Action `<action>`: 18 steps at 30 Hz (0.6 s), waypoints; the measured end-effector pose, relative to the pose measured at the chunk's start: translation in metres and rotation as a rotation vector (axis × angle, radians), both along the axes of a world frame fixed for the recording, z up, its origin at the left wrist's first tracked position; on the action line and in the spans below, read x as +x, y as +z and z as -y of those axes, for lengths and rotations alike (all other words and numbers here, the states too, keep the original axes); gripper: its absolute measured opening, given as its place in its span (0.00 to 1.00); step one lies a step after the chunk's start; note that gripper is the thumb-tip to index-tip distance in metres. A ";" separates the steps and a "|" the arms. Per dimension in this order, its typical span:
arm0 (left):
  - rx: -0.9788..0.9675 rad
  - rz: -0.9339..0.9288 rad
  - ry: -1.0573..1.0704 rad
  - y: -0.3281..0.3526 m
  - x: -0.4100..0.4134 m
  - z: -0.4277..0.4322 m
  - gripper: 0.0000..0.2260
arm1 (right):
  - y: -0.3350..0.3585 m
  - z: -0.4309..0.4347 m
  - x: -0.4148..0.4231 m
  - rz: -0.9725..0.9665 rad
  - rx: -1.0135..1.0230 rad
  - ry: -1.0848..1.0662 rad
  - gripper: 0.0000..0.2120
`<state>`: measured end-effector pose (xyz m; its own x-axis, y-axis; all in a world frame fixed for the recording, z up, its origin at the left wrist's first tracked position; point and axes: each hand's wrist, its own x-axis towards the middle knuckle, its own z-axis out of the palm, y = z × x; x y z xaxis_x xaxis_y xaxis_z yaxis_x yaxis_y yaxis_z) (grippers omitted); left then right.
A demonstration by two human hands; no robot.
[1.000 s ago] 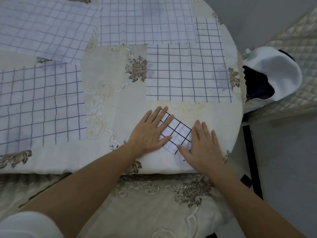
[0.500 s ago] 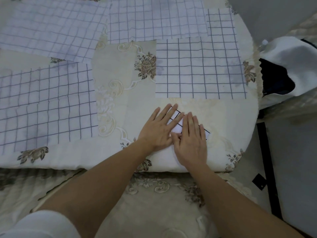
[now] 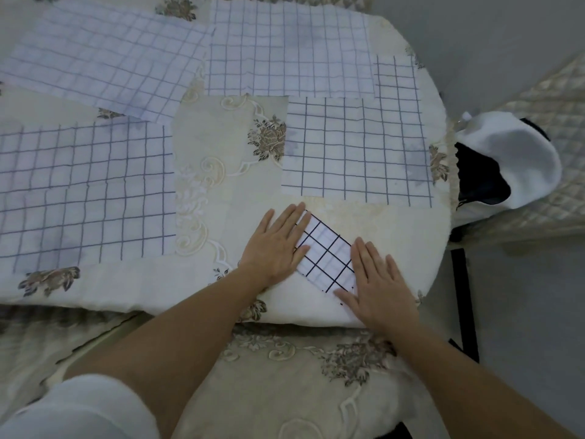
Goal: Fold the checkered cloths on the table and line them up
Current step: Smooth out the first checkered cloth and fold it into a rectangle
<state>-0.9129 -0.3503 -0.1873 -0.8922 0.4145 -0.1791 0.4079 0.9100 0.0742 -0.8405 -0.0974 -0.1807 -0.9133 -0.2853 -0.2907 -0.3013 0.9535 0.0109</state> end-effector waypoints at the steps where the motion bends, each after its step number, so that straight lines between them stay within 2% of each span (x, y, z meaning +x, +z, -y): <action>1: -0.019 0.019 -0.003 0.003 0.000 0.000 0.30 | 0.002 -0.008 0.001 0.006 0.005 0.034 0.43; 6: -0.078 0.140 0.058 0.021 0.001 -0.010 0.30 | 0.006 -0.036 0.000 -0.016 -0.056 0.171 0.41; 8: -0.013 0.165 0.194 0.027 0.006 -0.015 0.30 | 0.007 -0.043 -0.006 -0.082 -0.146 0.195 0.37; 10: 0.177 0.103 0.469 0.033 0.020 -0.020 0.29 | 0.012 -0.047 -0.017 -0.164 -0.281 0.178 0.29; 13: 0.408 -0.051 0.941 0.042 0.042 -0.038 0.20 | 0.020 -0.040 -0.045 -0.188 -0.460 0.105 0.20; 16: 0.617 0.043 1.417 0.052 0.055 -0.065 0.16 | 0.030 -0.024 -0.078 -0.042 -0.591 0.032 0.13; 18: 0.714 0.095 1.599 0.060 0.059 -0.086 0.16 | 0.037 -0.014 -0.096 0.110 -0.615 -0.037 0.13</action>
